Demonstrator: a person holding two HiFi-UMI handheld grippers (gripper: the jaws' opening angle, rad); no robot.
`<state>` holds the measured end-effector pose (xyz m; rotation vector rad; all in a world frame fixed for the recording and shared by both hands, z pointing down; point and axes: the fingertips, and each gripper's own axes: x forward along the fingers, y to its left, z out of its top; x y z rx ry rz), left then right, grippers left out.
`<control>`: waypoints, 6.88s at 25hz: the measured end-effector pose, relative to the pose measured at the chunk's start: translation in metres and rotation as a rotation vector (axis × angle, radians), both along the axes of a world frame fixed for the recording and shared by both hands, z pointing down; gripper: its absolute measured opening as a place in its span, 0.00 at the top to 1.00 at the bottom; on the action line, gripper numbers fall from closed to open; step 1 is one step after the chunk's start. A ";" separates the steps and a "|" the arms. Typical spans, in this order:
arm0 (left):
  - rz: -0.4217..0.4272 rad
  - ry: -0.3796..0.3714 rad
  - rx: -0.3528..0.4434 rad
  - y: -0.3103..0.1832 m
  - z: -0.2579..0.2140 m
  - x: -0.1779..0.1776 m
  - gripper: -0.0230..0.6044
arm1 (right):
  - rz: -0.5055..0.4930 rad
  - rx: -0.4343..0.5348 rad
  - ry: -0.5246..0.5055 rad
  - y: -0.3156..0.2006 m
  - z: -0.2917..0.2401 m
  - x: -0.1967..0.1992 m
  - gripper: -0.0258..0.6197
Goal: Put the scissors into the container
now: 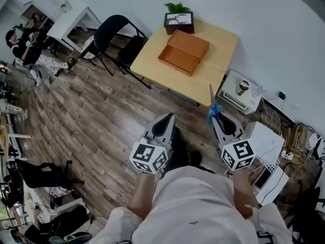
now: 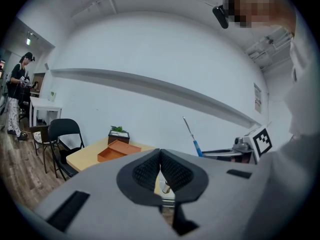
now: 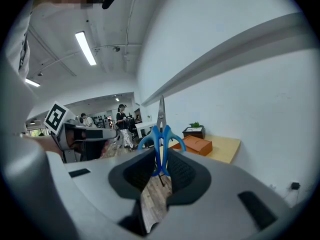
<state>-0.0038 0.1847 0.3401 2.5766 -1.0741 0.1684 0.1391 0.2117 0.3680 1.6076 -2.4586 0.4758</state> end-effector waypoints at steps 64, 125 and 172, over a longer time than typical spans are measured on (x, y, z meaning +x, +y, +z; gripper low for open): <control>-0.092 -0.080 -0.172 -0.331 0.073 -0.040 0.95 | -0.292 -0.333 0.249 -0.383 0.155 -0.059 0.84; -0.218 -0.019 -0.327 -0.357 0.154 -0.030 0.95 | -0.454 -0.694 0.674 -0.422 0.319 -0.064 0.84; 0.021 -0.065 -0.191 -0.272 0.100 -0.091 0.95 | -0.080 -0.350 0.477 -0.323 0.157 -0.092 0.94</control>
